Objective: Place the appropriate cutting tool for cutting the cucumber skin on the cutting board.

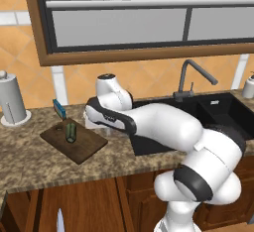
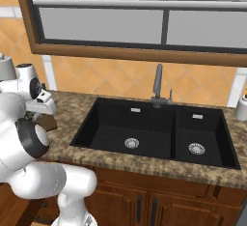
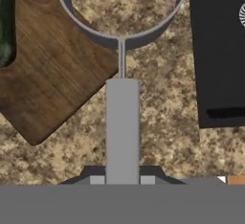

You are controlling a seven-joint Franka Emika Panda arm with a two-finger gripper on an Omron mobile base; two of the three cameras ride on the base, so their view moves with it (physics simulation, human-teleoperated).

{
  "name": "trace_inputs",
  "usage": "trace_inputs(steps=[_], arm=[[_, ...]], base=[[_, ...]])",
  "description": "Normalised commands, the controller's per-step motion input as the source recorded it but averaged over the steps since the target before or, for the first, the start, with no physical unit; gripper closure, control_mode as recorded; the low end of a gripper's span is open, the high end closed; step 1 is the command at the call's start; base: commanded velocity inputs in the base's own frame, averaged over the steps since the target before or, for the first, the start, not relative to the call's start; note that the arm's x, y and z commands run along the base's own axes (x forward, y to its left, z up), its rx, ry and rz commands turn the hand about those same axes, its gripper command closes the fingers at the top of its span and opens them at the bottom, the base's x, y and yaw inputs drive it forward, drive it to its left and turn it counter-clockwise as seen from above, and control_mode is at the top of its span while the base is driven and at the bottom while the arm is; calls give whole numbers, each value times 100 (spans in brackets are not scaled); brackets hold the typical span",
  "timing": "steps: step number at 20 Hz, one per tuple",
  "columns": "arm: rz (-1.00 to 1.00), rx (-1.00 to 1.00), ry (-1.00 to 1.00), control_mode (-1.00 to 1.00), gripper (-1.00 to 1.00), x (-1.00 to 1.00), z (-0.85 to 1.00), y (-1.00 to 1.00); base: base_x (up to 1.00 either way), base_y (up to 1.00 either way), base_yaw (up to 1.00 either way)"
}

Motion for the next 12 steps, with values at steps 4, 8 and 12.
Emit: trace_inputs(steps=[4, 8, 12], arm=[[0, 0, 0, -100, 100, 37, -44, 28], [0, 1, 0, -100, 100, 31, -41, 43], [0, 3, 1, -100, 100, 34, -51, 41]], base=[[0, 0, 0], [0, 0, 0], [0, 0, 0]])
